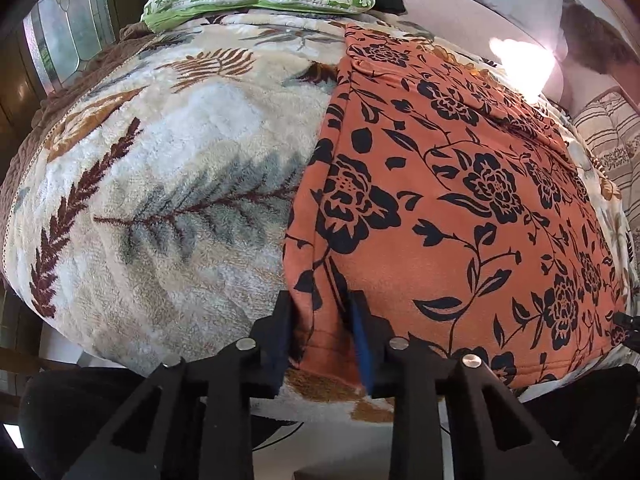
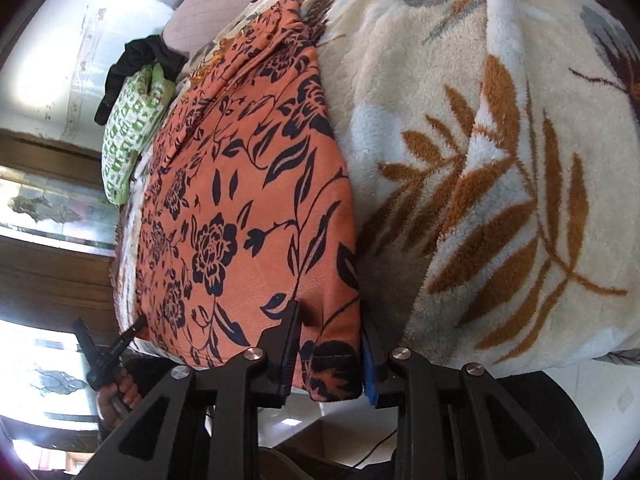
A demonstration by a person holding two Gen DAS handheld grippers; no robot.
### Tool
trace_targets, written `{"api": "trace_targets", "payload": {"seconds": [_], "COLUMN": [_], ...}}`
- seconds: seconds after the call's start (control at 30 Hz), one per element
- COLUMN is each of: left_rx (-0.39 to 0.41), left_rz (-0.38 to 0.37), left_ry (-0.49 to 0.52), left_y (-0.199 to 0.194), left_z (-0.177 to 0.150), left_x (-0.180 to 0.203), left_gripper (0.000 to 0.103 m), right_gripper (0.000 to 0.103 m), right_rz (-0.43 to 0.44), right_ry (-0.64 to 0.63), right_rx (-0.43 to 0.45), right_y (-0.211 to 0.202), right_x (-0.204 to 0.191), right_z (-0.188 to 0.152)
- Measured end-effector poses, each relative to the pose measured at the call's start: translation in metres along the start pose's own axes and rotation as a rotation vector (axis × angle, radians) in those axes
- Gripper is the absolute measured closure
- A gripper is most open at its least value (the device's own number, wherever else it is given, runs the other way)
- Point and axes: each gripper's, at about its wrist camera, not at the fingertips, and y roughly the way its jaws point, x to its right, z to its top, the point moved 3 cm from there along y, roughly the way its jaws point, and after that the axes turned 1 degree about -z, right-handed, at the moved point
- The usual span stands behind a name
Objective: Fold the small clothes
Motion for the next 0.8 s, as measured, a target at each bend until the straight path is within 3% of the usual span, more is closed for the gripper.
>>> {"api": "trace_targets", "payload": {"seconds": [0.13,0.2,0.23,0.3,0.37,0.4,0.43,0.47,0.57,0.63,0.7,0.8], "left_rx": [0.021,0.033,0.025,-0.015,-0.023,-0.024,-0.023,-0.024,-0.033,-0.023,-0.020,-0.052], "left_rz": [-0.092,-0.131,-0.140,-0.134,-0.135,-0.121,-0.109,-0.106,-0.130,-0.134,-0.140,-0.140], "left_ry": [-0.070,-0.100,-0.109,-0.117,-0.121,-0.106,-0.086,-0.076,-0.085,-0.086,-0.085,-0.086], "left_y": [-0.017,-0.022,-0.020,-0.011,-0.006,-0.005,-0.006,-0.006,-0.005,-0.008,-0.010,-0.002], "left_z": [-0.002,-0.002,-0.002,-0.003,-0.006,-0.006,-0.006,-0.006,-0.003,-0.003,-0.002,-0.002], "left_x": [-0.007,-0.011,-0.012,-0.013,-0.012,-0.011,-0.009,-0.009,-0.011,-0.011,-0.013,-0.013], "left_gripper": [0.069,0.048,0.045,0.045,0.045,0.049,0.061,0.090,0.095,0.095,0.095,0.092], "right_gripper": [0.066,0.066,0.066,0.064,0.053,0.048,0.048,0.048,0.053,0.072,0.083,0.085], "right_rz": [0.094,0.126,0.131,0.125,0.143,0.142,0.133,0.123,0.069,0.025,0.020,0.032], "right_ry": [0.077,0.112,0.120,0.110,0.088,0.076,0.066,0.056,0.009,-0.007,0.001,-0.004], "right_rx": [-0.009,-0.014,-0.016,-0.020,-0.018,-0.019,-0.019,-0.017,-0.016,-0.016,-0.011,-0.018], "right_y": [0.001,0.002,0.003,0.003,0.003,0.003,0.003,0.003,0.003,0.003,0.002,0.003], "right_x": [0.012,0.018,0.019,0.016,0.012,0.010,0.008,0.006,-0.002,-0.005,-0.003,-0.001], "right_z": [0.000,0.001,0.001,0.002,0.004,0.004,0.004,0.004,0.005,0.005,0.004,0.001]}}
